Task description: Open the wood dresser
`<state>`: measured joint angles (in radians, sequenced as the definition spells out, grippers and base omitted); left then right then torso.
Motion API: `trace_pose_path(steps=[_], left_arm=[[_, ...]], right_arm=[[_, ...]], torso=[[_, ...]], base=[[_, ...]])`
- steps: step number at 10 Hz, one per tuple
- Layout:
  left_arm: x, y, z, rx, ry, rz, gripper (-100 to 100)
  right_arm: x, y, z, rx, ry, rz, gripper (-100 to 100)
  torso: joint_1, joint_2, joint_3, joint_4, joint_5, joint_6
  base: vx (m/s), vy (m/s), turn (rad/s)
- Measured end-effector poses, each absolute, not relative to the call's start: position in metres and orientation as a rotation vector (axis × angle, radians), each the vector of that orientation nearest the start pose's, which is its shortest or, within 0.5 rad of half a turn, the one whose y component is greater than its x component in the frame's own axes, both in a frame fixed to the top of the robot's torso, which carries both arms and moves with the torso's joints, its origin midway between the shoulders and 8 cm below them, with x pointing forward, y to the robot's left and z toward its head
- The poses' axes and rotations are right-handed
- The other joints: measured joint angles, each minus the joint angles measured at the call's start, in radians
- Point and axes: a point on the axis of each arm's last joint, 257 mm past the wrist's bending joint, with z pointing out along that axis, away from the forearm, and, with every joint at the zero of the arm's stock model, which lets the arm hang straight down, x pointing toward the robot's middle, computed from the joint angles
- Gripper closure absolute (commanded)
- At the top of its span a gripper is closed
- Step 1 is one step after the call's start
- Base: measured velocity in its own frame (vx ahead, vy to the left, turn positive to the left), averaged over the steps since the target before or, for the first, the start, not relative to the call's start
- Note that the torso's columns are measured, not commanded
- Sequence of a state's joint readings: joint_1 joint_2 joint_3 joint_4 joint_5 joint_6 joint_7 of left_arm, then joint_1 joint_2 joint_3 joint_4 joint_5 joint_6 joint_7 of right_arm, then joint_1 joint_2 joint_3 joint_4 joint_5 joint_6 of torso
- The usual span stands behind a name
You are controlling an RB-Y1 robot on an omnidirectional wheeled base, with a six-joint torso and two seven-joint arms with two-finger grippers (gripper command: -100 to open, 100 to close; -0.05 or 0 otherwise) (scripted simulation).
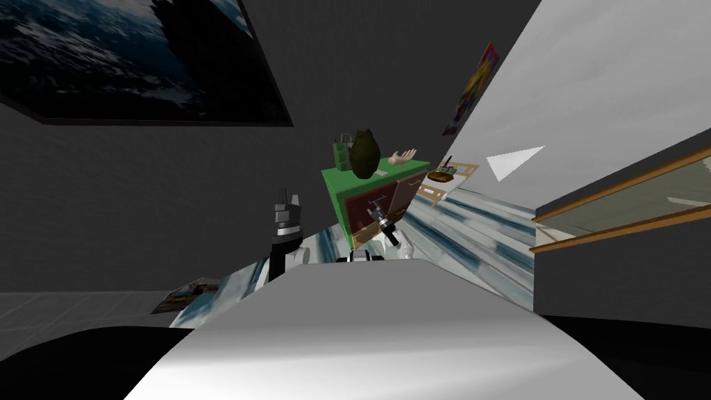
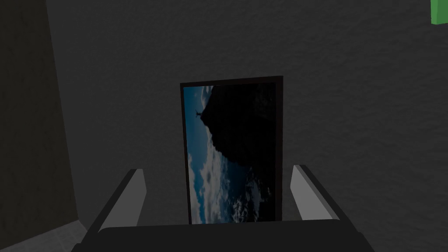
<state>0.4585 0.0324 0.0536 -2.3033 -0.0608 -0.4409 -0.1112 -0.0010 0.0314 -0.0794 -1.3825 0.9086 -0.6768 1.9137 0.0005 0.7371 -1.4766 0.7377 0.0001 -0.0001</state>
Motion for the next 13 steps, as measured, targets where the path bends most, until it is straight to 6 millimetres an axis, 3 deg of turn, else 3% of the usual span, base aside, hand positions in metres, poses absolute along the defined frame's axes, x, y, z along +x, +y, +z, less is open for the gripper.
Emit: trace_pose_path(steps=[6,7,13], left_arm=[[0.351,0.283,0.038,-0.546,0.690,-1.119,0],[0.351,0.283,0.038,-0.546,0.690,-1.118,0],[0.351,0.284,0.038,-0.546,0.690,-1.118,0]], right_arm=[[0.555,-0.159,-0.204,-0.951,0.977,-0.756,-100],[0.555,-0.159,-0.203,-0.950,0.979,-0.757,100],[0.509,-0.122,-0.207,-1.005,0.899,-0.673,100]], torso=[[0.000,0.001,0.001,0.001,0.000,0.001],[0.000,-0.002,-0.001,-0.001,0.000,0.001],[-0.001,0.002,0.002,0.001,0.000,0.000]], base=[[-0.088,-0.017,0.158],[0.052,0.012,-0.249],[0.113,0.024,-0.207]])
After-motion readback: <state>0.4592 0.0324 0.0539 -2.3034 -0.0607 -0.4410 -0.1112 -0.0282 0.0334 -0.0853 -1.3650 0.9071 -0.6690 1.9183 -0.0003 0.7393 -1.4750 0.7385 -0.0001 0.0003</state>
